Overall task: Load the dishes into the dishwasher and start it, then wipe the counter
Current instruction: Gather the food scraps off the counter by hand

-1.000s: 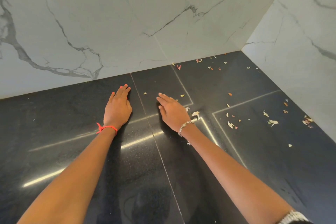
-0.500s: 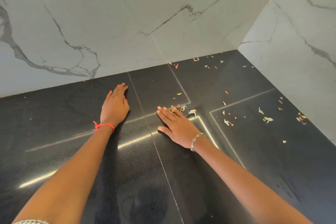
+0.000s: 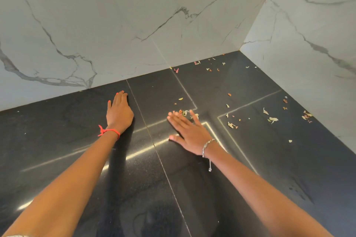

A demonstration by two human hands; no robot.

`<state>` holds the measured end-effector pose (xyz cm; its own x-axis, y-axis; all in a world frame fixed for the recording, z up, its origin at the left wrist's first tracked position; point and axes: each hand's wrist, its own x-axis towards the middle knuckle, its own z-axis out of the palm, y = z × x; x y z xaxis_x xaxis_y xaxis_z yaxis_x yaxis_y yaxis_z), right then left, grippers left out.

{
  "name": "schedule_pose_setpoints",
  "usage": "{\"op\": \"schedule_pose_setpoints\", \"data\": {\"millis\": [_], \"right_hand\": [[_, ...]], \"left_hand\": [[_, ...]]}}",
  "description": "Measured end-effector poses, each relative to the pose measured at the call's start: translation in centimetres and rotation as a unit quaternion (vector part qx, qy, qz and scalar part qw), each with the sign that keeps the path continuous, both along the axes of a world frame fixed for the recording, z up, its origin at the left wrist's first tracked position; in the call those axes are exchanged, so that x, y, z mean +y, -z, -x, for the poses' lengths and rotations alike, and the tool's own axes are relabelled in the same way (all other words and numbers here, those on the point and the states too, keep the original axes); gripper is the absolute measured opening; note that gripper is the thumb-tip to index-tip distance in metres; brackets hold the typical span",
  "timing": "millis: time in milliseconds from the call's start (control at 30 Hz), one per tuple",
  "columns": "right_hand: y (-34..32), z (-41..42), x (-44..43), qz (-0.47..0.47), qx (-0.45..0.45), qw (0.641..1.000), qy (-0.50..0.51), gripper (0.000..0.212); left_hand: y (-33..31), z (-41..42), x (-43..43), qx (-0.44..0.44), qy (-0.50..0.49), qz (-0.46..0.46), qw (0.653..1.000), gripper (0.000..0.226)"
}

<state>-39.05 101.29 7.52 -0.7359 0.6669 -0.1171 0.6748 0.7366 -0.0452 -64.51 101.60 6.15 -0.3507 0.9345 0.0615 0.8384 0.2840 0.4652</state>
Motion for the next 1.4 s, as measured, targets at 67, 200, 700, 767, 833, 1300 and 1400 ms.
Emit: {"op": "schedule_pose_setpoints", "data": {"millis": [67,200,700,767,833,1300,1400], "right_hand": [[-0.4,-0.7,2.2,-0.002,0.028,0.999,0.029,0.077],[-0.5,-2.0,5.3,0.081,0.127,0.984,0.093,0.061],[0.6,1.6,5.7,0.137,0.168,0.976,0.034,0.046],[0.6,1.3,4.7,0.132,0.184,0.973,0.040,0.041],[0.6,0.3,3.7,0.125,0.190,0.972,0.054,0.039],[0.6,-1.5,0.4,0.113,0.170,0.968,0.144,0.059],[0.7,-0.6,0.2,0.087,0.140,0.980,0.116,0.053]], "left_hand": [[-0.3,-0.8,0.7,-0.016,0.006,-0.016,1.000,0.052],[-0.6,-2.7,3.6,-0.029,0.086,-0.022,0.996,0.047],[0.8,-4.9,4.8,-0.088,0.040,-0.062,0.993,0.041],[0.5,-5.0,4.0,-0.129,0.041,-0.075,0.988,0.039],[0.1,-5.2,3.6,-0.170,0.038,-0.091,0.980,0.036],[-2.5,-11.4,-0.5,-0.540,-0.096,-0.150,0.823,0.022],[-2.6,-12.0,-0.8,-0.570,-0.103,-0.140,0.803,0.023]]}}
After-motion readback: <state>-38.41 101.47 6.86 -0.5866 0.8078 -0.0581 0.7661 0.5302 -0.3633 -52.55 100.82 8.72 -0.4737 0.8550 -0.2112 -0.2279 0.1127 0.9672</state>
